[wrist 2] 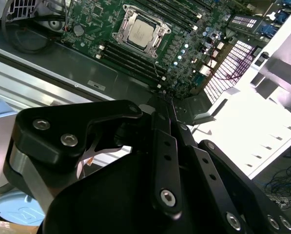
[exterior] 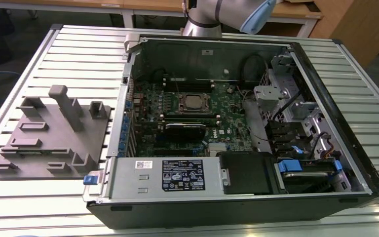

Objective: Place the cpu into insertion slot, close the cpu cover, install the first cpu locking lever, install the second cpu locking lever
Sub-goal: 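Close the cpu cover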

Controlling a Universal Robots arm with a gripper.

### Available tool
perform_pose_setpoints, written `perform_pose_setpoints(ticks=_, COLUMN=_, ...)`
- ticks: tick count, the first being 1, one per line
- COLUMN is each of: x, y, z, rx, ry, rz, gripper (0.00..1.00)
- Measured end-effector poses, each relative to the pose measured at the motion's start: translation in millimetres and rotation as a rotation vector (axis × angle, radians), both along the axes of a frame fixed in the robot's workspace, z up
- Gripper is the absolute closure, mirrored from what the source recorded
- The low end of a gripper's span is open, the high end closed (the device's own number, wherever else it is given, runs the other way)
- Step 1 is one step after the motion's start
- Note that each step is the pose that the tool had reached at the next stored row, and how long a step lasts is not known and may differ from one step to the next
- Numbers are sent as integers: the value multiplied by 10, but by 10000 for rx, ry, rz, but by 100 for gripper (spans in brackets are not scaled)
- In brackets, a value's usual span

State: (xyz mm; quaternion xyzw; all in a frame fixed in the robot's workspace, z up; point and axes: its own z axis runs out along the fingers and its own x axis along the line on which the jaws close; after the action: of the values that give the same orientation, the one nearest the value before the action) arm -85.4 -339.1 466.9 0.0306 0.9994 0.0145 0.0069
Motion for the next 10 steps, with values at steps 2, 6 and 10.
perform_pose_setpoints(ticks=2, x=0, y=0, z=-7, rx=0, ry=0, rz=0, gripper=90)
perform_pose_setpoints(ticks=6, x=0, y=0, z=-18, rx=0, ry=0, rz=0, gripper=90)
perform_pose_setpoints(ticks=10, x=0, y=0, z=-32, rx=0, ry=1, rz=0, gripper=90)
